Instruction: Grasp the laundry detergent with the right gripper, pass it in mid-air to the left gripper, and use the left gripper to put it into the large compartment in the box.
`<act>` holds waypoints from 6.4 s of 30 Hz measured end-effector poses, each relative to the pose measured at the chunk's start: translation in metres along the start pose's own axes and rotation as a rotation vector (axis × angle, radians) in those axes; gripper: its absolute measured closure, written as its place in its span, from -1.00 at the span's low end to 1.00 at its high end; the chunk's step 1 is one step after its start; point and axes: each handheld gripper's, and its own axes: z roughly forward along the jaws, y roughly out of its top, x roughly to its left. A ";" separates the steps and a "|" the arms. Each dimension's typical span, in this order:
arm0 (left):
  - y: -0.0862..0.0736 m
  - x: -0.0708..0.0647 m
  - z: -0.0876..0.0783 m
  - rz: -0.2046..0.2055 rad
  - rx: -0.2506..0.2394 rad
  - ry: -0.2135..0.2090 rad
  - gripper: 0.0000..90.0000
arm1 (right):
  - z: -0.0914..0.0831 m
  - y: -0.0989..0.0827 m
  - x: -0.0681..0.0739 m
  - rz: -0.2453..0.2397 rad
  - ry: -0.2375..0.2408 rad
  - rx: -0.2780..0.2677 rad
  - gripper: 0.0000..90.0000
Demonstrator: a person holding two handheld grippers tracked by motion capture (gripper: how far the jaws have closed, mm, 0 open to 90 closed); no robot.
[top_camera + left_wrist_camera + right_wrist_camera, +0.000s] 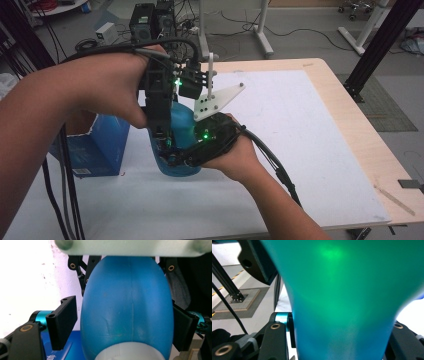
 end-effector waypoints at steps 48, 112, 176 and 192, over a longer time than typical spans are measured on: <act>0.005 -0.001 0.000 -0.013 0.021 0.009 -0.14 | -0.001 -0.001 -0.001 -0.002 -0.011 -0.013 0.03; -0.056 0.016 -0.097 -0.398 -0.022 -0.020 -0.13 | -0.109 0.020 0.009 -0.062 -0.195 0.270 -0.99; -0.190 0.075 0.018 -0.831 0.087 -0.038 -0.13 | -0.112 0.023 0.008 -0.041 -0.235 0.345 -0.99; -0.196 0.073 0.046 -0.715 0.045 -0.016 -0.13 | -0.106 0.022 0.007 -0.039 -0.232 0.359 -0.99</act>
